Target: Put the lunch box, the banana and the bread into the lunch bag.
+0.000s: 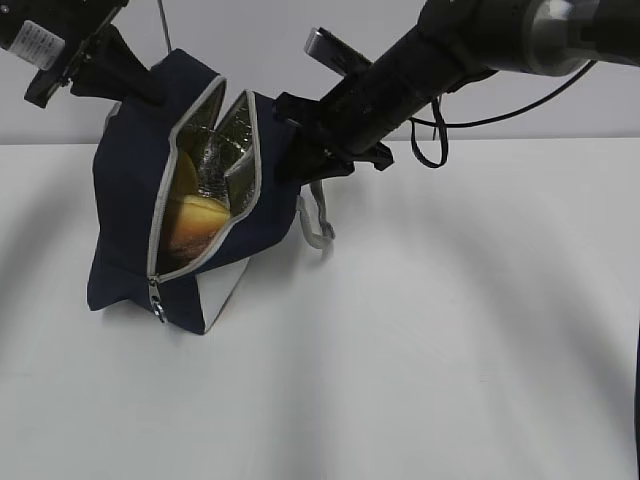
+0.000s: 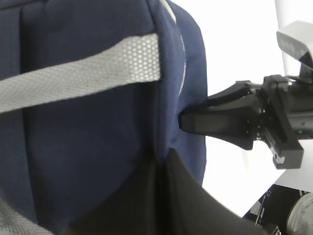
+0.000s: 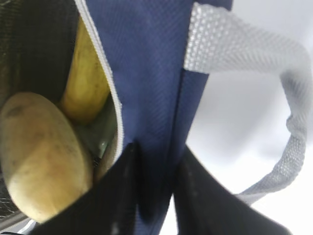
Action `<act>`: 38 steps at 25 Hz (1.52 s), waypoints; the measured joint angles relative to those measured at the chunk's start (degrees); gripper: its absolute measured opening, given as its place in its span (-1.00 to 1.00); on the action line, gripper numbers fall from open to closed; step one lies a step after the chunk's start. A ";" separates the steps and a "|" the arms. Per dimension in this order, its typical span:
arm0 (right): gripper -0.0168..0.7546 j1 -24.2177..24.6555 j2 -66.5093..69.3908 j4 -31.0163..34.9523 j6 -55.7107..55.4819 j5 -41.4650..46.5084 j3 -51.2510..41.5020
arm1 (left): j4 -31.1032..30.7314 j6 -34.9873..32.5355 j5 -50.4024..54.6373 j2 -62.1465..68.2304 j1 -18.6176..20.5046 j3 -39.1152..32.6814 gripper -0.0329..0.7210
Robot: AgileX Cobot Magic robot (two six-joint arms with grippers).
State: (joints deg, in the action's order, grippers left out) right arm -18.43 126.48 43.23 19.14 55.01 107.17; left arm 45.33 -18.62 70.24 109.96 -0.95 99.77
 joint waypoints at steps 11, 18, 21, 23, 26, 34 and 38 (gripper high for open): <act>-0.97 0.00 0.00 -1.85 2.01 9.48 8.71 | 2.16 0.00 0.00 0.00 0.00 0.00 -0.92; -0.97 0.00 -1.29 -9.14 -1.08 16.75 19.53 | 5.45 0.00 -0.80 0.05 -3.51 0.00 -0.92; -0.97 0.00 -1.40 -14.84 -4.90 17.43 22.45 | 5.92 0.00 -1.15 0.05 -6.74 0.00 -0.92; -0.97 0.12 -1.48 -18.63 -6.91 17.55 22.98 | 5.97 0.00 -2.30 0.05 -8.39 0.00 -0.92; -0.97 0.12 -1.48 -23.63 -9.10 18.00 22.98 | 5.97 0.00 -4.00 0.05 -10.04 0.00 -0.92; -0.98 0.12 -1.48 -26.18 -10.53 18.15 22.98 | 5.97 0.00 -7.43 0.11 -10.93 0.00 -0.92; -0.98 0.12 -1.48 -26.18 -10.53 18.15 22.98 | 5.85 0.00 -8.12 0.15 -11.01 0.00 -0.92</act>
State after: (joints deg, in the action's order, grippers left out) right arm -18.30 125.00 17.05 8.61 73.16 130.16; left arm 51.19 -18.62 62.12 110.11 -11.96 99.77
